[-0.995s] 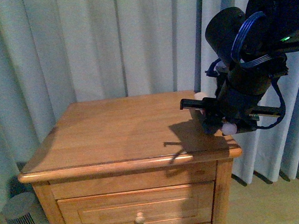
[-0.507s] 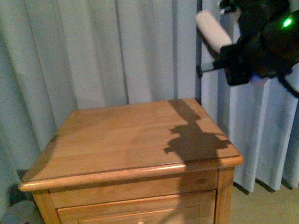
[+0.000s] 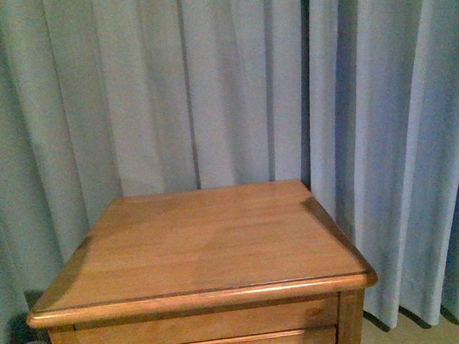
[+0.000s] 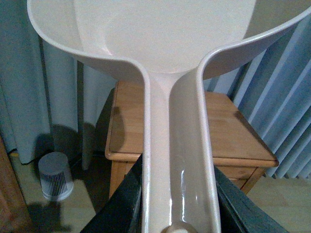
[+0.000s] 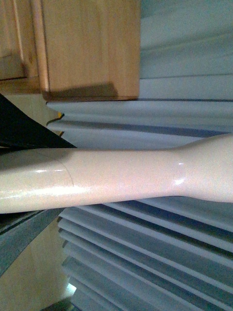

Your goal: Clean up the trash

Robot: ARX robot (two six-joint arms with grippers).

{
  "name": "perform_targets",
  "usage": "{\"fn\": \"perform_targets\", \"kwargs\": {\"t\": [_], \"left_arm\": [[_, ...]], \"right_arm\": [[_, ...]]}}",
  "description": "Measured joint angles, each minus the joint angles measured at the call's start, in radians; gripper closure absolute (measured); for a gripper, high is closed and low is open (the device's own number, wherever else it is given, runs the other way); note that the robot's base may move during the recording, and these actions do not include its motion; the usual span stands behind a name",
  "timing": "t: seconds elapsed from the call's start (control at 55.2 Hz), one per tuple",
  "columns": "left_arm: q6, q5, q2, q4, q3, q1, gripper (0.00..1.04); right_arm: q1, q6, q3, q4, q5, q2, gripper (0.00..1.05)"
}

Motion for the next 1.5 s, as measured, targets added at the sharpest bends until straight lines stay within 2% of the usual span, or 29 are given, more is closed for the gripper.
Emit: {"fn": "perform_targets", "kwargs": {"t": [0.253,0.652,1.176,1.502], "left_arm": [[0.000,0.000,0.000,0.000,0.000,0.000,0.77],[0.000,0.000,0.000,0.000,0.000,0.000,0.77],[0.000,0.012,0.000,0.000,0.000,0.000,0.77],[-0.003,-0.005,-0.005,0.000,-0.001,0.002,0.78]], "right_arm": [[0.006,0.011,-0.069,-0.035,0.014,-0.119,0.85],[0.039,0.009,-0.072,-0.005,0.032,-0.122,0.85],[0.040,0.017,-0.072,-0.018,0.064,-0.123,0.85],[0.045,0.019,-0.073,-0.019,0.048,-0.121,0.85]]}}
